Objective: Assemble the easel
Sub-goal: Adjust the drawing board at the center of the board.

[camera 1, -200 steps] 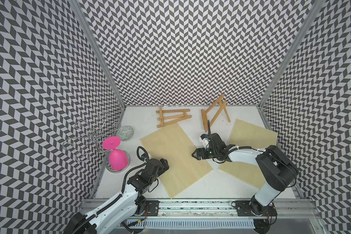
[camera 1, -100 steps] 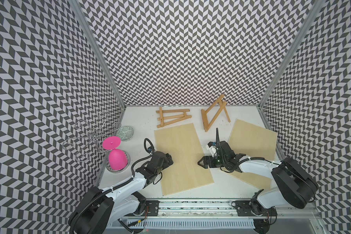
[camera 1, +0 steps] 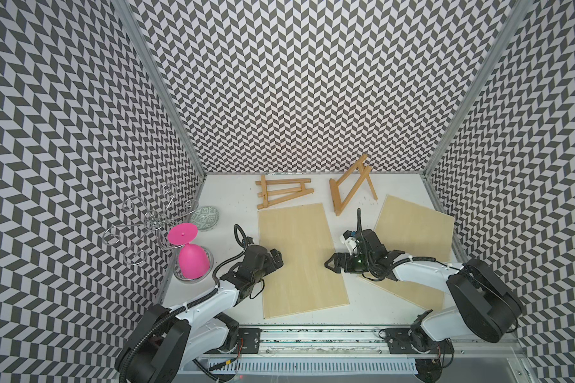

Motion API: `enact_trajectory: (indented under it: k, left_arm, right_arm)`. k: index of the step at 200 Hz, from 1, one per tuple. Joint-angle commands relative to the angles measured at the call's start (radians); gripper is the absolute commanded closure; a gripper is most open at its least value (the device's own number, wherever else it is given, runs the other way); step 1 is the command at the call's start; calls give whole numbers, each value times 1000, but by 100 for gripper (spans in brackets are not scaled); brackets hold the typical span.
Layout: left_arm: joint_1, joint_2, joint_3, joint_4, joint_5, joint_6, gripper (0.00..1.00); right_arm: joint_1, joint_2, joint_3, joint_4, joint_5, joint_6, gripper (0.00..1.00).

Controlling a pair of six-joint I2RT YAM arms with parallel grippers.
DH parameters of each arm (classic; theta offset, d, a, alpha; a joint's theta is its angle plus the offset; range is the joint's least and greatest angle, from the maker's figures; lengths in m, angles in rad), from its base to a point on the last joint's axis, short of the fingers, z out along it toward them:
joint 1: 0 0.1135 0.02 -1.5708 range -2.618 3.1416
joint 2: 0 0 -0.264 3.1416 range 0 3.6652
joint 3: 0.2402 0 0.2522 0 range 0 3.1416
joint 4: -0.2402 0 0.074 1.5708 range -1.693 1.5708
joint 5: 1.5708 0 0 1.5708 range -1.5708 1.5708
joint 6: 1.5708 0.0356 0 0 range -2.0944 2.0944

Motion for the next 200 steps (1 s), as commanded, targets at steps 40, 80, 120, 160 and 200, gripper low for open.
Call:
enact_trajectory:
  k: [40, 80, 120, 160, 200]
  left_arm:
    - [17, 67, 7, 71, 144, 68, 0]
    - [36, 49, 4, 17, 80, 79, 0]
    - [41, -1, 12, -133, 13, 69, 0]
    - [41, -94, -54, -158, 65, 41, 0]
    - [40, -115, -102, -77, 263, 69, 0]
  right_arm:
    - [53, -44, -51, 86, -56, 86, 3]
    - [18, -69, -46, 47, -9, 61, 1]
    - [-15, -20, -8, 20, 91, 26, 1]
    - [12, 73, 26, 45, 61, 16, 1]
    - [35, 98, 40, 77, -59, 36, 1]
